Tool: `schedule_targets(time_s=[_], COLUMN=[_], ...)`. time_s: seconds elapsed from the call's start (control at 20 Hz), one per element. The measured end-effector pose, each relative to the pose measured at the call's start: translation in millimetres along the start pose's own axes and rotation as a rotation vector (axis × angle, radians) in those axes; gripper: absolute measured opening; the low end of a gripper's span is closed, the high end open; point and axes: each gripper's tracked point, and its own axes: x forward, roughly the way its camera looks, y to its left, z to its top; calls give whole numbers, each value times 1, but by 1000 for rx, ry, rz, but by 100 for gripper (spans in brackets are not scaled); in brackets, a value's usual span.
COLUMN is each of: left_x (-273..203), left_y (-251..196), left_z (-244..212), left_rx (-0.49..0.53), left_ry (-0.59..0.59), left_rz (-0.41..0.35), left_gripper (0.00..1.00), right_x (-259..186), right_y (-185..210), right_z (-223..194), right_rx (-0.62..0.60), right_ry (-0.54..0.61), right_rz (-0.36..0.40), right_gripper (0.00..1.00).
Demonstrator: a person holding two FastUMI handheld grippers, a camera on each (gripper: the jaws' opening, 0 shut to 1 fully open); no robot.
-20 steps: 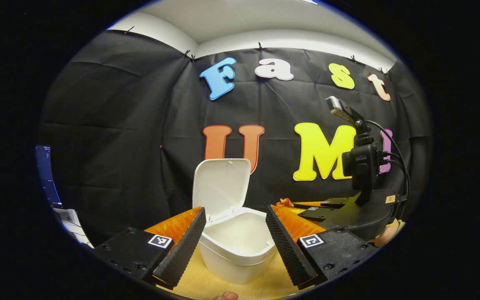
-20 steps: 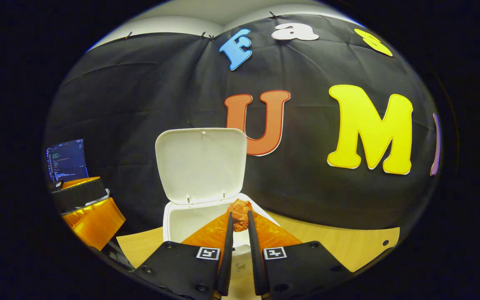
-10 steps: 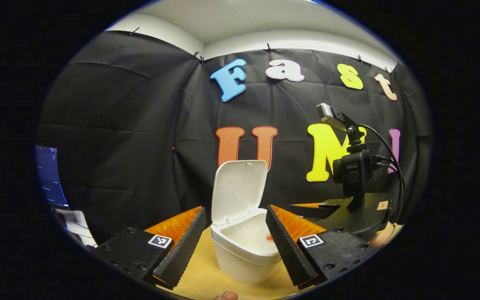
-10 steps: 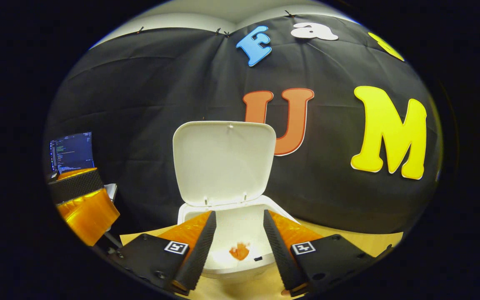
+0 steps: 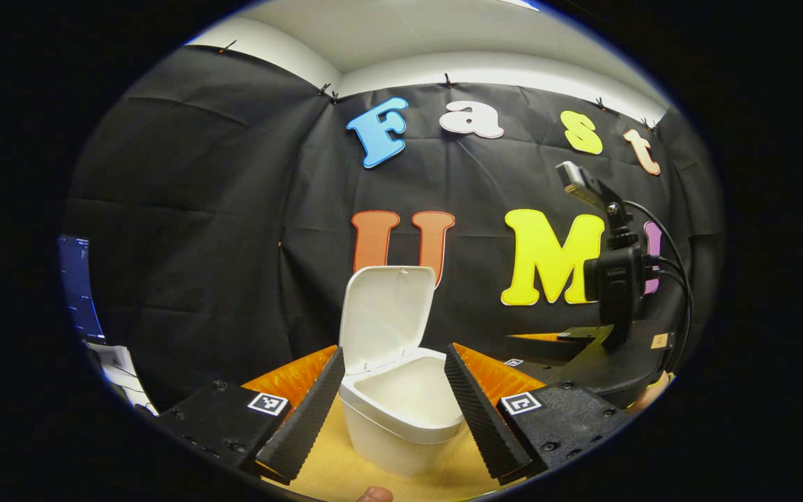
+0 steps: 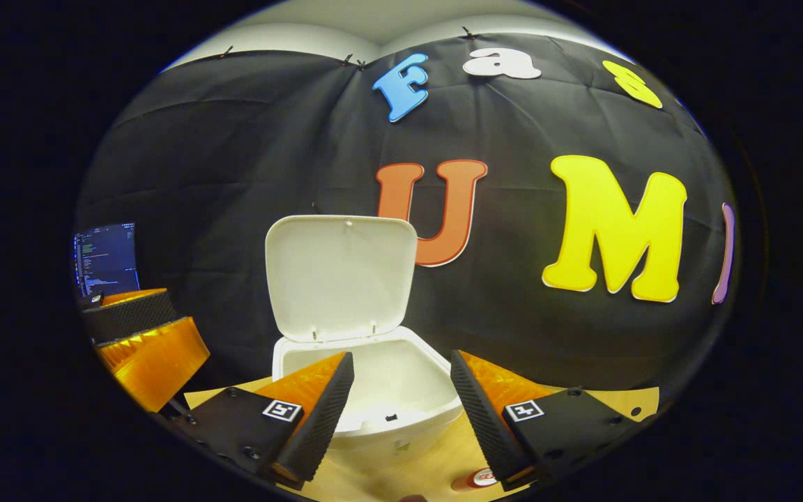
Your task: Press the lid of the desktop garbage bin to open it, pick up the crumpled paper on the desktop and throw it into the bin, then pick up the pop can on the desktop and drop it into the bin, and finally close the garbage bin lid.
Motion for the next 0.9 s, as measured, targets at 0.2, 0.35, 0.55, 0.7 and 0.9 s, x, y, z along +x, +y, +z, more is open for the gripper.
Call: schedule_targets(time_s=[0.2, 0.35, 0.55, 0.7, 0.9], left_x=[4, 5, 6, 5, 8], left_y=[-20, -40, -78, -112, -159], left_z=[-7, -13, -25, -38, -75], left_rx=[-10, -18, -13, -13, -1], left_ry=[17, 32, 54, 66, 104], left_rz=[-39, -73, -147, -225, -326], left_gripper=[95, 95, 95, 95, 95], right_x=[-33, -60, -98, -127, -165], right_y=[-38, -67, -108, -139, -178], right_z=[2, 1, -5, -9, -18], right_rx=[24, 49, 84, 108, 122], right_ry=[-20, -32, -39, -53, -62], right_rz=[-91, -153, -244, -325, -444], right_gripper=[92, 93, 94, 94, 95])
